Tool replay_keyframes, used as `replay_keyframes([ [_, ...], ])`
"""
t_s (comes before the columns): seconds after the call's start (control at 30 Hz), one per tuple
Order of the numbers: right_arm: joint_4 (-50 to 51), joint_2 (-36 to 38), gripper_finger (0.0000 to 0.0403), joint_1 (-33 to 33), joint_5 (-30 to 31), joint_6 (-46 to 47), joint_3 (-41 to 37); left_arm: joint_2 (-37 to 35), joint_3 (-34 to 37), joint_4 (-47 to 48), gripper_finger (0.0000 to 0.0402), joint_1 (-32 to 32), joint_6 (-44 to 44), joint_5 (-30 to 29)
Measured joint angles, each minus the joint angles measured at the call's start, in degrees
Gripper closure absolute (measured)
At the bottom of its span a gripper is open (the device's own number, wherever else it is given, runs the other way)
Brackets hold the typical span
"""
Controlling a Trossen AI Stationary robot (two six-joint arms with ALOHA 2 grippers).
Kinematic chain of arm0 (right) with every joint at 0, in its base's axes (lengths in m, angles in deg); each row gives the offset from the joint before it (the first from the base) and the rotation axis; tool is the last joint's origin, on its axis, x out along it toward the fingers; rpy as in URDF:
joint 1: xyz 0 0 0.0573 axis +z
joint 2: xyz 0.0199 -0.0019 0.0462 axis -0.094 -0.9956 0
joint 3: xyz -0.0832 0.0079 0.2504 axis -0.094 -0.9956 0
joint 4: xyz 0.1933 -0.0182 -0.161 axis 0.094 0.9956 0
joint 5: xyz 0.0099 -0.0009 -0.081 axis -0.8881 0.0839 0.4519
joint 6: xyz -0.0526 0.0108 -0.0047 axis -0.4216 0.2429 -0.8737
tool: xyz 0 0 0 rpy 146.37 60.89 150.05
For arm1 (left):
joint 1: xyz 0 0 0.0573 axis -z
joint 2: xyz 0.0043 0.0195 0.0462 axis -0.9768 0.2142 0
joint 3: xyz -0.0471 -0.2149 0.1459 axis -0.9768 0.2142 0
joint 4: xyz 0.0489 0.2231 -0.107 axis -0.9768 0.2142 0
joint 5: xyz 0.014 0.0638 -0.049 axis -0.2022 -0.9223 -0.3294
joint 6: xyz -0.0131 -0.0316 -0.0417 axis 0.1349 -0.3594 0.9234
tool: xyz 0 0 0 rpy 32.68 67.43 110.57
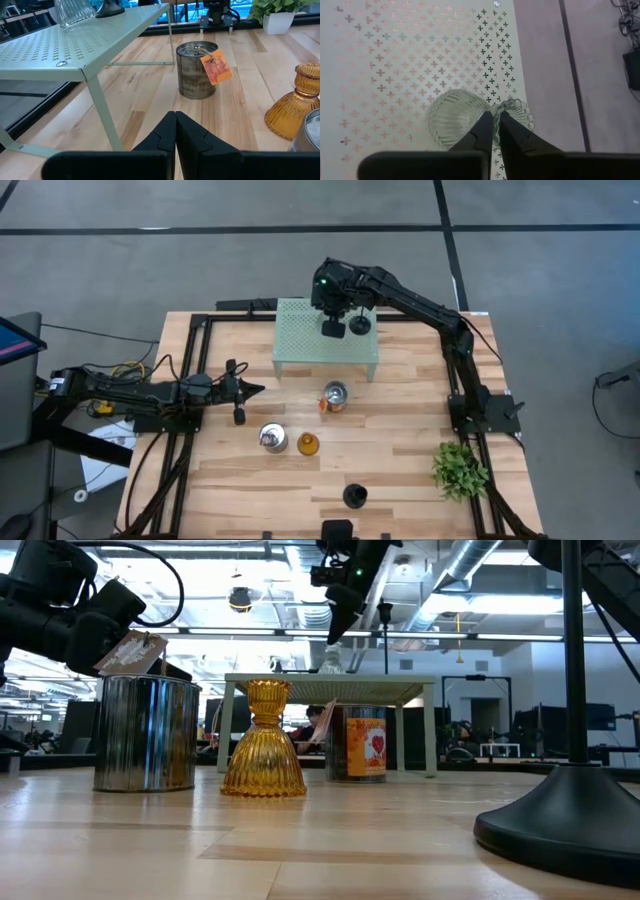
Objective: Pick & Place candle stick holders
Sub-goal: Put the green candle holder on the shelf
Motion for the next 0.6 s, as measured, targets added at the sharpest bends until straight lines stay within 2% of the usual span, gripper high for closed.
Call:
replay_keyframes([
  [0.3,0.3,0.0,0.0392,-0.2,-0.2,0.2,0.0,0.0,0.0,0.0,0.0394,0.0,0.0,0.0],
  [0.5,0.3,0.0,0.0363,-0.2,-0.4,0.3,0.0,0.0,0.0,0.0,0.0394,0.0,0.0,0.0],
  [0.6,0.3,0.0,0.0354,-0.2,-2.4,0.3,0.0,0.0,0.0,0.0,0.0394,0.0,0.0,0.0],
])
